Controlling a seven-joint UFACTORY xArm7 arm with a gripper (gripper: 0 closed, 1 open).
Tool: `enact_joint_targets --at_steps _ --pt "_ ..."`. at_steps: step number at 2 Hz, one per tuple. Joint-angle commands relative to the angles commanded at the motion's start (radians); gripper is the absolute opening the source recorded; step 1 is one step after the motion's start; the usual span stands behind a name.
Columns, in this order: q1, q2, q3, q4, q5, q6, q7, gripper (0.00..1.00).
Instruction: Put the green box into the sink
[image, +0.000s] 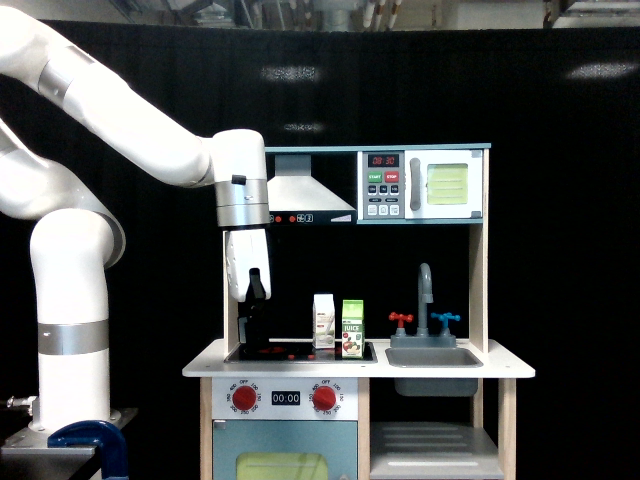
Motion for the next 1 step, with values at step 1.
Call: enact_joint_targets --at_steps 1 --pt "0.315 0.147 -0.200 0.169 0.153 -0.023 -0.507 1.00"
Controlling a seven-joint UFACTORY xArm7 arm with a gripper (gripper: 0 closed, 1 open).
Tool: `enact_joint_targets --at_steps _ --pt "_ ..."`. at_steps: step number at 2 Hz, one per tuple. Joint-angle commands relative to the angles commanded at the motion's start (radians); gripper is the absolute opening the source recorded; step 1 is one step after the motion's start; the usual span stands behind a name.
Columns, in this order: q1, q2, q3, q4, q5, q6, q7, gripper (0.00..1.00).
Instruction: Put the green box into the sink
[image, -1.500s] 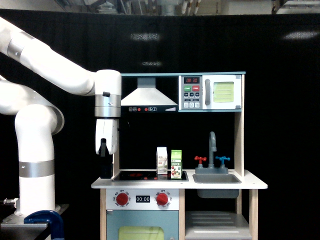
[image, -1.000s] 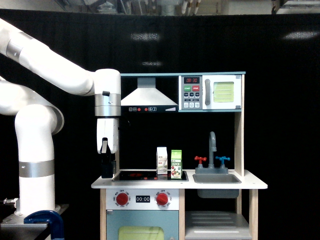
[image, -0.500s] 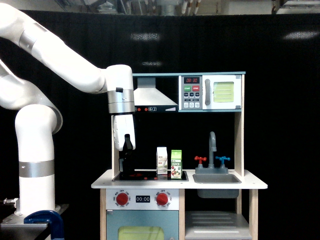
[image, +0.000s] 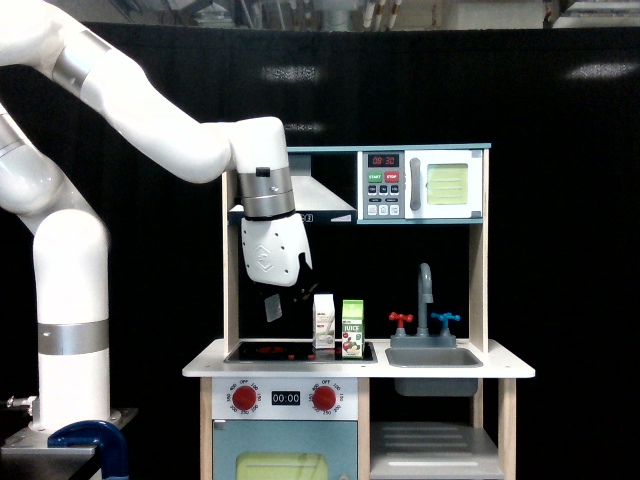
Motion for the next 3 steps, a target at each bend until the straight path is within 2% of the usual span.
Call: enact_joint_targets --at_steps 1,2,3 --pt "0.195 0.218 -0.137 0.177 0.214 -0.016 -0.279 1.00" --pt "0.296 0.487 -0.237 0.412 0.408 0.206 -0.811 1.00" --pt "0.264 0.592 -0.214 0.486 0.552 0.290 -0.915 1.00"
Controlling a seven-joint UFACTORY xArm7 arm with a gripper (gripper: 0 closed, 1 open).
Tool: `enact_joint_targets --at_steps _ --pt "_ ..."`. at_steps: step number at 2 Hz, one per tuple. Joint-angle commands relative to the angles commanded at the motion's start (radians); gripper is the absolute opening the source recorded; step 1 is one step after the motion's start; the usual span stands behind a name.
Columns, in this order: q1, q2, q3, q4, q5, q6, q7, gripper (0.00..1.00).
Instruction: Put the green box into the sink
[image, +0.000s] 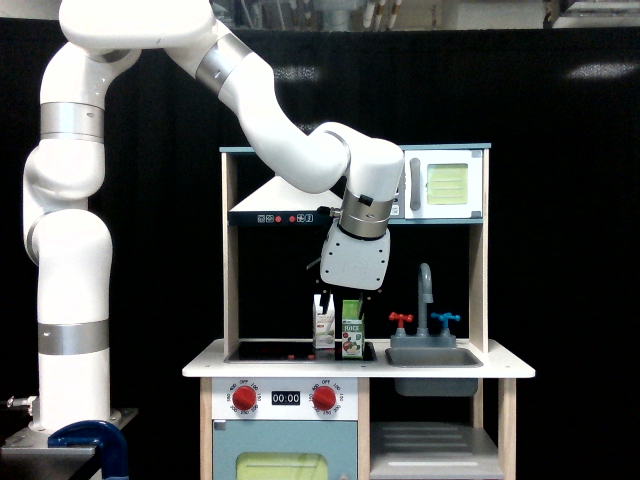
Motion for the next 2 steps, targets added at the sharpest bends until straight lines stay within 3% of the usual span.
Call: enact_joint_targets --at_steps 2 --pt "-0.023 0.092 0.145 0.032 0.130 -0.095 0.048 1.00"
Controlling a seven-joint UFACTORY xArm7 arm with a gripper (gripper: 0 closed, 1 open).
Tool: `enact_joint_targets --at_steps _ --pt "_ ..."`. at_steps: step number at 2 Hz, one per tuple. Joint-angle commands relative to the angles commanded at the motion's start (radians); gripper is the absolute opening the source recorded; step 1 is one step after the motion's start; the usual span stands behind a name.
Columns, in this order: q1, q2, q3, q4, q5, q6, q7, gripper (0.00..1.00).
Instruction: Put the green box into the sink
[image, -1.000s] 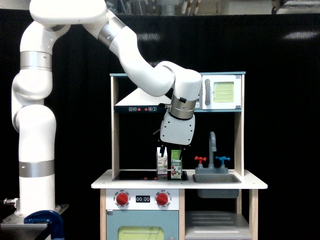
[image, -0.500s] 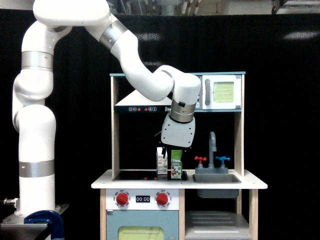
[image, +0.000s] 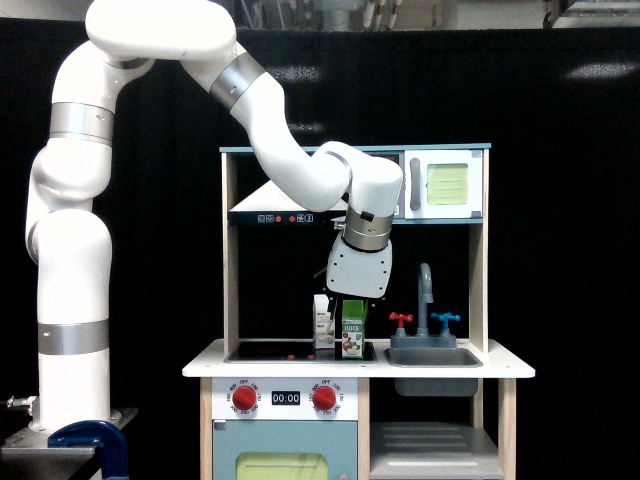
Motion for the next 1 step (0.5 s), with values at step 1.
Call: enact_joint_targets --at_steps 1 --pt "-0.024 0.036 0.060 0.011 0.031 -0.032 -0.002 1.00"
